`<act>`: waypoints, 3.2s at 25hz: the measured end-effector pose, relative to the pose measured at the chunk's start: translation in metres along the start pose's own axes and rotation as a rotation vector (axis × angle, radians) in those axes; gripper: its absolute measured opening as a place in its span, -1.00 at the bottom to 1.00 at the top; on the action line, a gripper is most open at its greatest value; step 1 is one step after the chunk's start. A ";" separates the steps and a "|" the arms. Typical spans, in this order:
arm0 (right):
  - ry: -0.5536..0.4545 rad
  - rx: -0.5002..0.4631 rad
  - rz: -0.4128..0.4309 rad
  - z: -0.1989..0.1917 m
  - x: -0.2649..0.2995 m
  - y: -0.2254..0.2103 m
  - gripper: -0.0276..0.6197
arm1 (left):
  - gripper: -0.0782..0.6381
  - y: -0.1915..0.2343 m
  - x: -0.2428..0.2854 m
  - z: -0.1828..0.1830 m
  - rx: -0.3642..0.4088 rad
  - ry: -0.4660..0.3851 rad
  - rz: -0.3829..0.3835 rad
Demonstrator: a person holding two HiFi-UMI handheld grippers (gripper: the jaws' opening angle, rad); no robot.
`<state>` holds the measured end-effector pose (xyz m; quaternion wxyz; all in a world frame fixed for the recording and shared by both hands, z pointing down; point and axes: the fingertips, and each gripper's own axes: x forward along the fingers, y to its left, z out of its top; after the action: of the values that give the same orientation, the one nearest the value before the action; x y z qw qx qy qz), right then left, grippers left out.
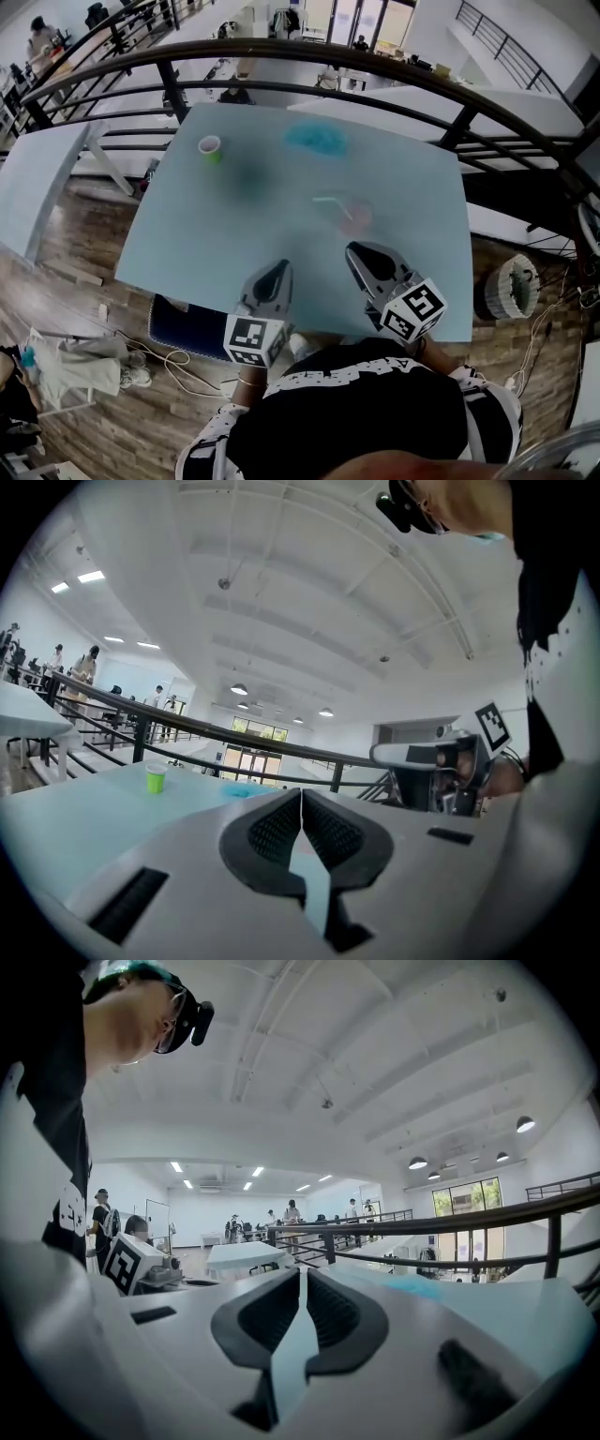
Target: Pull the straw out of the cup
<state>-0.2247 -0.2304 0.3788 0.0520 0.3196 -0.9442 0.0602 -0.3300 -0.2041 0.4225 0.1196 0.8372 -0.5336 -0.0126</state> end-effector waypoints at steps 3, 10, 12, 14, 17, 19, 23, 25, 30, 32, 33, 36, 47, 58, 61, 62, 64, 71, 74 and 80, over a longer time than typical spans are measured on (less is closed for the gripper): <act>0.000 -0.011 -0.014 0.004 0.004 0.000 -0.82 | -0.74 0.005 -0.003 0.000 -0.006 -0.005 -0.002; -0.002 -0.024 -0.039 0.001 0.005 -0.008 -0.82 | -0.74 0.006 0.005 -0.007 -0.006 0.014 -0.026; 0.004 -0.022 -0.051 0.001 0.003 -0.008 -0.82 | -0.74 0.005 0.008 -0.005 -0.002 0.016 -0.040; 0.006 -0.022 -0.060 0.001 0.002 -0.012 -0.82 | -0.74 0.002 0.012 -0.002 0.003 0.005 -0.053; 0.003 -0.023 -0.065 -0.002 0.000 -0.018 -0.82 | -0.74 -0.001 0.018 -0.004 0.005 0.003 -0.060; 0.000 -0.021 -0.069 -0.003 -0.001 -0.022 -0.82 | -0.74 -0.003 0.022 -0.005 0.006 0.010 -0.060; -0.008 0.003 -0.081 -0.004 -0.005 -0.030 -0.82 | -0.74 -0.010 0.025 -0.004 0.014 0.019 -0.070; -0.009 0.005 -0.083 -0.006 -0.006 -0.031 -0.82 | -0.74 -0.012 0.025 -0.005 0.021 0.022 -0.073; -0.017 0.013 -0.072 -0.011 -0.006 -0.038 -0.82 | -0.74 -0.016 0.031 -0.005 0.033 0.028 -0.077; -0.021 0.017 -0.068 -0.010 -0.004 -0.043 -0.82 | -0.74 -0.018 0.036 -0.004 0.038 0.031 -0.076; -0.023 0.017 -0.065 -0.009 -0.003 -0.045 -0.82 | -0.74 -0.018 0.038 -0.002 0.039 0.032 -0.076; -0.026 0.019 -0.053 -0.010 0.002 -0.050 -0.82 | -0.74 -0.018 0.045 -0.001 0.045 0.034 -0.074; -0.063 0.051 -0.011 -0.011 0.015 -0.064 -0.82 | -0.74 -0.023 0.069 0.000 0.075 0.065 -0.098; -0.058 0.044 -0.012 -0.015 0.021 -0.097 -0.82 | -0.74 -0.024 0.094 0.002 0.055 0.089 -0.074; -0.045 0.024 -0.010 -0.017 0.028 -0.102 -0.82 | -0.74 -0.021 0.100 0.001 0.048 0.091 -0.070; -0.043 0.020 -0.007 -0.018 0.030 -0.103 -0.82 | -0.74 -0.020 0.102 0.000 0.047 0.092 -0.070; -0.032 0.015 -0.006 -0.022 0.034 -0.105 -0.82 | -0.74 -0.018 0.105 -0.001 0.046 0.096 -0.071; 0.007 -0.001 -0.012 -0.030 0.043 -0.115 -0.82 | -0.74 -0.018 0.117 -0.004 0.037 0.104 -0.079; 0.011 -0.021 -0.018 -0.032 0.045 -0.120 -0.82 | -0.74 -0.021 0.123 -0.005 0.038 0.106 -0.093; 0.026 -0.036 -0.025 -0.037 0.049 -0.131 -0.81 | -0.74 -0.023 0.134 -0.010 0.039 0.127 -0.105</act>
<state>-0.1809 -0.3576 0.4330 0.0708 0.3294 -0.9404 0.0465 -0.2502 -0.3125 0.4416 0.1360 0.8653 -0.4803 0.0446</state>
